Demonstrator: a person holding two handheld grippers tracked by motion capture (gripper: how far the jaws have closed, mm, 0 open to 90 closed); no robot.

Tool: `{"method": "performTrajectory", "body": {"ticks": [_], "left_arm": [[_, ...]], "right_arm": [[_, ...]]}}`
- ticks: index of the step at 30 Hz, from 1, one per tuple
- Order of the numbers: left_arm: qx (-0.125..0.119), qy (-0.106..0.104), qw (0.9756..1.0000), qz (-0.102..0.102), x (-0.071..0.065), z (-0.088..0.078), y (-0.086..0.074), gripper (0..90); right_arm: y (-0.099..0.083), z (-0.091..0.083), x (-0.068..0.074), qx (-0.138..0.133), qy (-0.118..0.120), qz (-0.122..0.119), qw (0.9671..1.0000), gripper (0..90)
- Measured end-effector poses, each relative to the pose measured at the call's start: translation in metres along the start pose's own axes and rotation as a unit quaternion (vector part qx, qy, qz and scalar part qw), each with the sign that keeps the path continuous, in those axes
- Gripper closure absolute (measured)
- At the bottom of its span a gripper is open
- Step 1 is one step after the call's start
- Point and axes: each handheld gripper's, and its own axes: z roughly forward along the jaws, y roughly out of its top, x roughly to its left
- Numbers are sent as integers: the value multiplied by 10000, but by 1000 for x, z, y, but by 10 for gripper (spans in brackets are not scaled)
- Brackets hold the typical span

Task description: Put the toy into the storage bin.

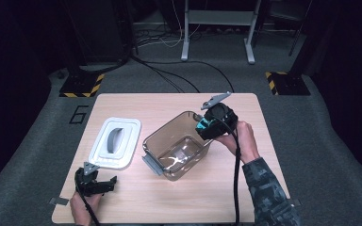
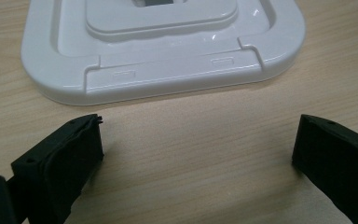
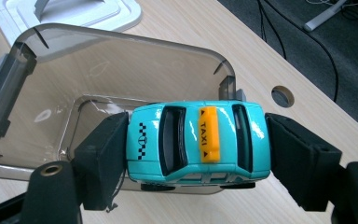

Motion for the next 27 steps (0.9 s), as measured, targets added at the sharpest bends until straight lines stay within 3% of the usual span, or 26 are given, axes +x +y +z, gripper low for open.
{"method": "performTrajectory", "body": {"ticks": [12,27], "left_arm": [[-2,0,10000,0,0,0,0,12],[2,-8,10000,-27,0,0,0,13]], "right_arm": [[14,12,-3,83,60,-42,9999,244],[23,31,-16,241,128,140,9995,244]]}}
